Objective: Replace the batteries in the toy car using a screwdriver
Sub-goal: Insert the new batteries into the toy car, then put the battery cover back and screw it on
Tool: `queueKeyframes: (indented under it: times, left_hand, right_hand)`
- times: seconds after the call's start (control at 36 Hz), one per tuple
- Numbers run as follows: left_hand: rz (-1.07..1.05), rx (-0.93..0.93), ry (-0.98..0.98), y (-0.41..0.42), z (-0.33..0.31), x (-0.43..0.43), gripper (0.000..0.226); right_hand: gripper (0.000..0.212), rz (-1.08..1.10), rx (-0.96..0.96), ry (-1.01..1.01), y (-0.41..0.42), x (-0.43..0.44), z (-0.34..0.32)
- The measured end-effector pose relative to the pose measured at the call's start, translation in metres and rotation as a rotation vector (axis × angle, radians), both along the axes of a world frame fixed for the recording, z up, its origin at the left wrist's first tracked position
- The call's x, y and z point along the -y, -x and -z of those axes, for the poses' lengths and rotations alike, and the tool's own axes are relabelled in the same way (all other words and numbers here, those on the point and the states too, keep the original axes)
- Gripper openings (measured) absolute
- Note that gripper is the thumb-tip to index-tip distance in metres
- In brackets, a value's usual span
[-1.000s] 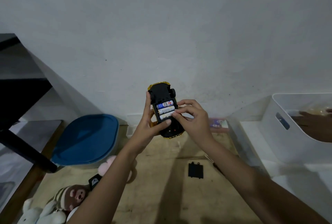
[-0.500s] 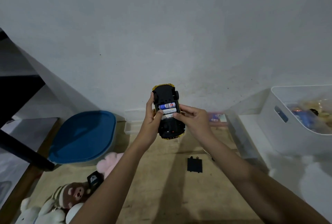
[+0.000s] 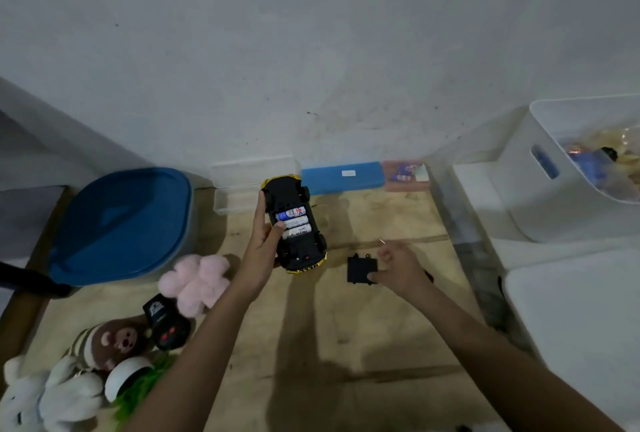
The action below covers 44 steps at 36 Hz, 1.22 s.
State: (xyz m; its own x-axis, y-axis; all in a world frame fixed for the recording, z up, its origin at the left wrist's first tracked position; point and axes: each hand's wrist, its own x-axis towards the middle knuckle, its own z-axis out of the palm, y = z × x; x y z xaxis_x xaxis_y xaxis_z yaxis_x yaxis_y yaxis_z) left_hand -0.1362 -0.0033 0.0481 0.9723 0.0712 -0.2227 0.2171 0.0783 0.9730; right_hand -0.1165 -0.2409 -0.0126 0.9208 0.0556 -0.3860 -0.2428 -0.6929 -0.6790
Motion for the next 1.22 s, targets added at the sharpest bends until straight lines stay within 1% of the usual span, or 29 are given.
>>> queueKeyframes:
  times: [0.08,0.14,0.31,0.47,0.53,0.64,0.72,0.75,0.86,0.94,1.11,1.22]
  left_hand:
    - [-0.033,-0.016,0.006,0.004,0.006,-0.005,0.061]
    - [-0.048,-0.033,0.014,0.006,0.009,-0.008,0.061]
    - [-0.066,-0.055,0.005,0.012,0.015,-0.018,0.064]
    - [-0.088,-0.054,0.009,0.017,0.018,-0.021,0.063]
    - [-0.077,-0.047,0.021,0.018,0.018,-0.021,0.063]
    - [-0.057,-0.041,0.044,0.020,0.012,-0.019,0.063]
    - [-0.042,-0.020,0.042,0.022,0.006,-0.018,0.062]
    - [-0.035,-0.012,0.044,0.022,0.004,-0.019,0.062]
    - [-0.027,0.009,0.048,0.022,-0.004,-0.021,0.062]
    - [-0.049,0.029,0.076,0.021,-0.011,-0.021,0.062]
    - [-0.082,0.086,0.126,0.020,-0.029,-0.021,0.061]
    - [-0.031,0.118,0.087,0.021,-0.042,-0.021,0.058]
  right_hand:
    - [0.063,0.044,-0.028,-0.028,0.006,-0.001,0.011]
    - [0.066,0.058,-0.021,-0.035,0.007,-0.003,0.016]
    - [0.047,0.042,0.026,-0.021,0.005,-0.004,0.023]
    - [0.046,0.058,-0.021,-0.063,0.001,-0.006,0.022]
    - [0.037,0.071,-0.036,-0.090,0.000,-0.006,0.022]
    - [0.022,0.073,-0.040,-0.072,-0.002,-0.004,0.022]
    - [0.026,0.097,-0.027,-0.132,0.000,-0.002,0.018]
    - [0.025,0.105,-0.025,-0.159,0.000,-0.001,0.016]
    - [0.021,0.140,-0.020,-0.254,-0.003,0.000,-0.009]
    - [0.012,0.141,-0.028,-0.361,-0.009,-0.002,-0.044]
    - [0.014,-0.006,0.067,-0.450,-0.023,-0.022,-0.119]
    - [0.019,-0.100,0.163,-0.492,-0.023,-0.046,-0.154]
